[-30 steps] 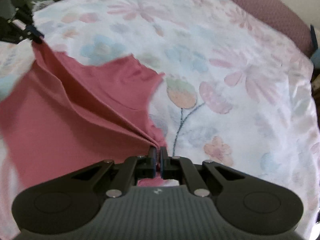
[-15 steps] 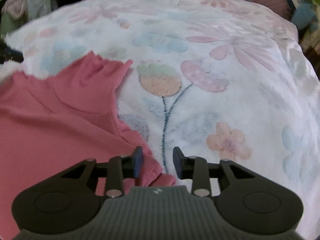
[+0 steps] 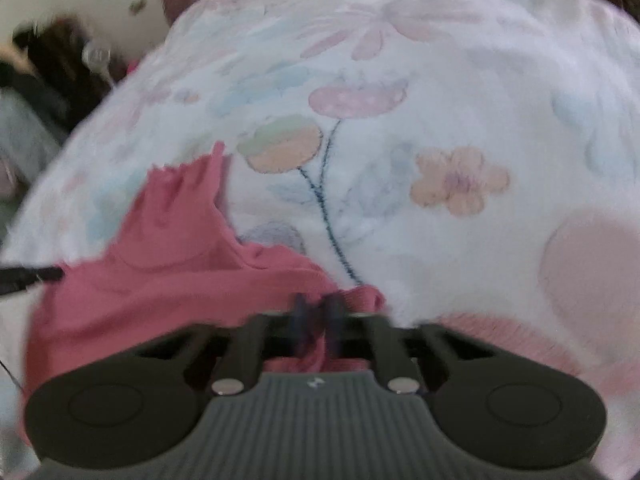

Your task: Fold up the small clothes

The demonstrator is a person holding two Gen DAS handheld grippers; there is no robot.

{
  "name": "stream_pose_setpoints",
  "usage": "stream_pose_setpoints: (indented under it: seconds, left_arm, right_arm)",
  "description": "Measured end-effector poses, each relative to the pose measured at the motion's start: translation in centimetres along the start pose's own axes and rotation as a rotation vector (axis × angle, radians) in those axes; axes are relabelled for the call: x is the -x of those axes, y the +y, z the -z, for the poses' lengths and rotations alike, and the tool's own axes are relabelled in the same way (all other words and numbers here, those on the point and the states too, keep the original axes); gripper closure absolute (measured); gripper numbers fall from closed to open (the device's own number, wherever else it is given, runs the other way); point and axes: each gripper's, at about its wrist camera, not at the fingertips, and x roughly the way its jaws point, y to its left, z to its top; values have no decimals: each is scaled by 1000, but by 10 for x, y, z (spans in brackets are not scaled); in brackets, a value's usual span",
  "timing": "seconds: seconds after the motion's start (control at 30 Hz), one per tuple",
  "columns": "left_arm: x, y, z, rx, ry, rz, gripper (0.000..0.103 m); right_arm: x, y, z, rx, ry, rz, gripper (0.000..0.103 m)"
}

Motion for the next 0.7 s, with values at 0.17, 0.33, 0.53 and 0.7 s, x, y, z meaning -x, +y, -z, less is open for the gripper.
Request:
stream_pose_setpoints:
  seconds: [0.17, 0.33, 0.53, 0.7]
  left_arm:
    - [12, 14, 2, 70, -86, -20, 96]
    - [-7, 16, 5, 96, -33, -54, 93]
    - [-9, 13, -4, 53, -46, -119, 61]
    - [-20, -9, -36, -50, -40, -39, 61]
  right_arm:
    - [16, -1, 4, 1, -109, 19, 103]
    - [2, -12, 6, -40, -86, 31, 103]
    - [4, -2, 0, 58, -113, 53, 80]
    - [-7, 12, -31, 91, -94, 5, 76]
